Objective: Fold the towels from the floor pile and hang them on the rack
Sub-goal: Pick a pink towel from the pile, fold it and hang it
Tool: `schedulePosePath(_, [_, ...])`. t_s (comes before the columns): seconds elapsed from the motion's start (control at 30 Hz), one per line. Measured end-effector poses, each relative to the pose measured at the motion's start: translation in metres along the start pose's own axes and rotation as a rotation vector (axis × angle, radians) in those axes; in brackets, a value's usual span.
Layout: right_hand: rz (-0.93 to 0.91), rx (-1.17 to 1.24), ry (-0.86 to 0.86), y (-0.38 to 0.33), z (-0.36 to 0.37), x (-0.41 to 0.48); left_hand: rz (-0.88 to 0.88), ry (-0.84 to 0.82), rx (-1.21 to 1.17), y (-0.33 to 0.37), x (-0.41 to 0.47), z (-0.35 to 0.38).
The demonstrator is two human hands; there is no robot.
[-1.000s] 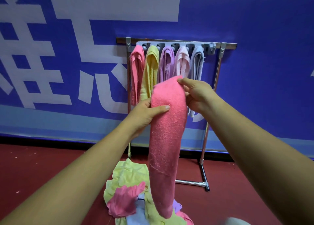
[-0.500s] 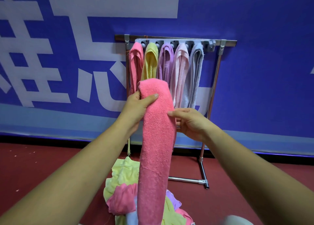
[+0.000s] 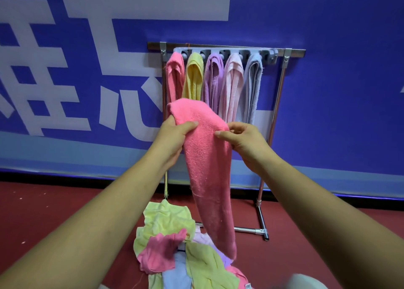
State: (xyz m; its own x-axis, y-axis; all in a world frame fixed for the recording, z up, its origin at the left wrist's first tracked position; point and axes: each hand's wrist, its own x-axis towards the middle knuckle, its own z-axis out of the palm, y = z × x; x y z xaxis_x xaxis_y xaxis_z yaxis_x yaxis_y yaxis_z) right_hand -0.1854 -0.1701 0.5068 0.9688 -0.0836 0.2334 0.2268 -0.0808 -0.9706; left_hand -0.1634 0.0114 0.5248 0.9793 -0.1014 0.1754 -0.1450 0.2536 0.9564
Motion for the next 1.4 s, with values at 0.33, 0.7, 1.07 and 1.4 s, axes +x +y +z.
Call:
schedulePosePath(0.33, [0.143, 0.317, -0.109, 0.003, -0.004, -0.002, 0.01, -0.172, -0.145, 0.004, -0.01, 0.011])
schedulePosePath(0.7, [0.105, 0.25, -0.224, 0.006, 0.004, -0.009, -0.039, -0.078, -0.047, 0.005, 0.0, 0.004])
schedulePosePath(1.07, [0.052, 0.317, -0.003, -0.017, 0.009, -0.005, -0.255, -0.303, 0.008, -0.024, -0.015, -0.008])
schedulePosePath(1.4, [0.194, 0.258, 0.15, -0.01, -0.004, 0.0, -0.091, -0.292, 0.225, -0.057, -0.027, -0.01])
